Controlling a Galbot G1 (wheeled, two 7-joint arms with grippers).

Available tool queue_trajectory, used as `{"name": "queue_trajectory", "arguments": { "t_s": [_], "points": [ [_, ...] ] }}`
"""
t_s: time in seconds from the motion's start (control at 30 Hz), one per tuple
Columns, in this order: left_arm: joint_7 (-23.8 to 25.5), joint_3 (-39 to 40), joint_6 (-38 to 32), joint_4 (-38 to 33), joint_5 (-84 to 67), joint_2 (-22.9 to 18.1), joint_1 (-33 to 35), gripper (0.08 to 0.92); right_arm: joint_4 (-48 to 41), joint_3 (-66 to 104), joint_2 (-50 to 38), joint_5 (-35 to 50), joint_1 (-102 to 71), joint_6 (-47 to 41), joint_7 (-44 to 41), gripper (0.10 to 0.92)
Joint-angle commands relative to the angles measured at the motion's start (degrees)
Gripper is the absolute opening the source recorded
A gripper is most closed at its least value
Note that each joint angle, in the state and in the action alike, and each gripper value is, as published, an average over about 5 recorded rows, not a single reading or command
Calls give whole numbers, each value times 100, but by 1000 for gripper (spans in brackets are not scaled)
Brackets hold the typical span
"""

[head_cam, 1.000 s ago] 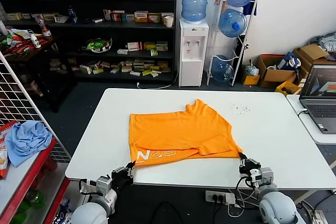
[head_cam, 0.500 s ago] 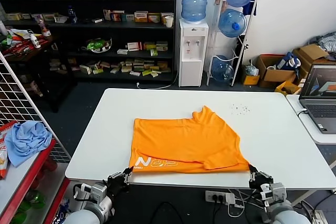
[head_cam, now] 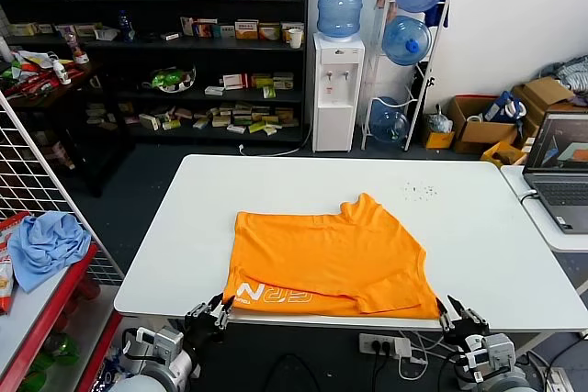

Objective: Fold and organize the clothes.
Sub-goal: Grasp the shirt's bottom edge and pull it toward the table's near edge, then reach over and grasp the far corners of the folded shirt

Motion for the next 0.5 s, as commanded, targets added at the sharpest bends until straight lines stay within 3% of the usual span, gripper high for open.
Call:
{"name": "queue_trajectory", "arguments": {
  "t_s": [0.03,0.3,0.5],
  "points": [
    [-42,-82,16,-117,5,41,-154,443,493,308,-286,617,119,-25,79,501],
    [-21,82,13,346,-140,28,-1154,677,-219,-84,-659,1352,1529,120,-25,718],
    [9,637,0,1503,-476,-209,-2521,810,-1332,-905,-706,1936,3189,-395,-401,818]
  ]
}}
